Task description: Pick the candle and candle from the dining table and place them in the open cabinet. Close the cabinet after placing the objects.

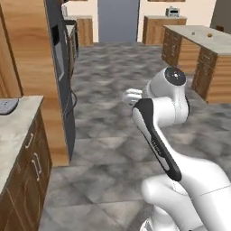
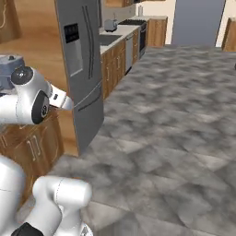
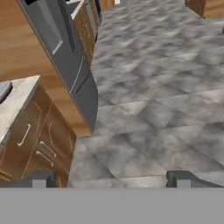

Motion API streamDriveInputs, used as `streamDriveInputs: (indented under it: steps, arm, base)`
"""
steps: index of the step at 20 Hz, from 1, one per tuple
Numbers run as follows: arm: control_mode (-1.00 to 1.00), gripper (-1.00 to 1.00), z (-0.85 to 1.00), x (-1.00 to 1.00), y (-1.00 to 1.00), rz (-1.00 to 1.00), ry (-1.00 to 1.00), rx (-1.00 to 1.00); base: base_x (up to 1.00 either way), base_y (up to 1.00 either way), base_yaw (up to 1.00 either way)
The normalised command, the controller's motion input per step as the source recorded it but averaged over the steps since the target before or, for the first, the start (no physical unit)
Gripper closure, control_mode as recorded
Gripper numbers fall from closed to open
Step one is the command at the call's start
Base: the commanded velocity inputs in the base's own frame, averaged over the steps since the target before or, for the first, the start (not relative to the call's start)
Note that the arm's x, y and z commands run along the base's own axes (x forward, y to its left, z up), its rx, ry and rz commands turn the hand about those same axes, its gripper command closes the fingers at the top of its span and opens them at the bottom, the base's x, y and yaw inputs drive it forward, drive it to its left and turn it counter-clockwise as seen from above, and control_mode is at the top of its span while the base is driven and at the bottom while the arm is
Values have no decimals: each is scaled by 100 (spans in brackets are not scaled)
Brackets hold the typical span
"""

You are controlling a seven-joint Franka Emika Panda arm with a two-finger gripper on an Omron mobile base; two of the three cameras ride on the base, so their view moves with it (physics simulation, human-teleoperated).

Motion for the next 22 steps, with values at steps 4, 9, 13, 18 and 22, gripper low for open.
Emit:
streamDriveInputs:
  steps: [4,9,13,18,22]
  arm:
    - [100,-100,0,0,0,0,0,0]
    - [100,-100,0,0,0,0,0,0]
    - [100,-100,0,0,0,0,0,0]
    - [100,-100,0,0,0,0,0,0]
    - [100,-100,0,0,0,0,0,0]
  base:
    - [1,4,-99]
    - [23,9,-74]
    - [51,-2,5]
    - [58,8,-1]
    - [60,15,-6]
